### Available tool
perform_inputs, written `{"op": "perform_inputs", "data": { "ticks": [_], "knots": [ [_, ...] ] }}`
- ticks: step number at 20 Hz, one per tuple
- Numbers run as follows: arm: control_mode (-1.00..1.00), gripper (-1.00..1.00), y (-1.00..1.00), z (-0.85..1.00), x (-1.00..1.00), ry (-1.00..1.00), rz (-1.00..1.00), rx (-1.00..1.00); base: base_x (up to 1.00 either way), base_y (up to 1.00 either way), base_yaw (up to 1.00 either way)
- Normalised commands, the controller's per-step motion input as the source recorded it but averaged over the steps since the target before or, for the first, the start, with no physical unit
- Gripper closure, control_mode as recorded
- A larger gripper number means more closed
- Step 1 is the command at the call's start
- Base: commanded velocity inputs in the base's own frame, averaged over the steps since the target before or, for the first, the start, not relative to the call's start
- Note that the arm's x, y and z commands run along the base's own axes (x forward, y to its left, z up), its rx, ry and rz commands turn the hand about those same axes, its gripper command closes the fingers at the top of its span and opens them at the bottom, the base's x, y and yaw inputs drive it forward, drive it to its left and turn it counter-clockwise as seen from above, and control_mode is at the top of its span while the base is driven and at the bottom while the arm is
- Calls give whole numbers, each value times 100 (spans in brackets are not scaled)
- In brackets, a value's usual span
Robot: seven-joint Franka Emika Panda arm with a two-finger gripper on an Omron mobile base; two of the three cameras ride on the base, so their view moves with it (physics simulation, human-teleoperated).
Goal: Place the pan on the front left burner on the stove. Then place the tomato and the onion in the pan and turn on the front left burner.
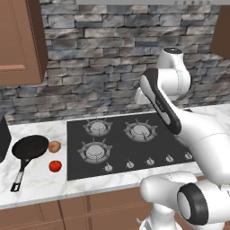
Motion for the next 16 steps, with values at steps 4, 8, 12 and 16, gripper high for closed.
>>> {"op": "perform_inputs", "data": {
  "ticks": [4, 8, 12, 16],
  "knots": [
    [-100, -100, 0, 0, 0, 0, 0, 0, 0, 0, 0],
    [-100, -100, 9, -5, -2, -1, 0, 0, 0, 0, 0],
    [-100, -100, 23, -8, -3, -1, 0, 0, 0, 0, 0],
    [-100, -100, 30, 0, -4, -3, 0, 0, 0, 0, 0]
  ]
}}
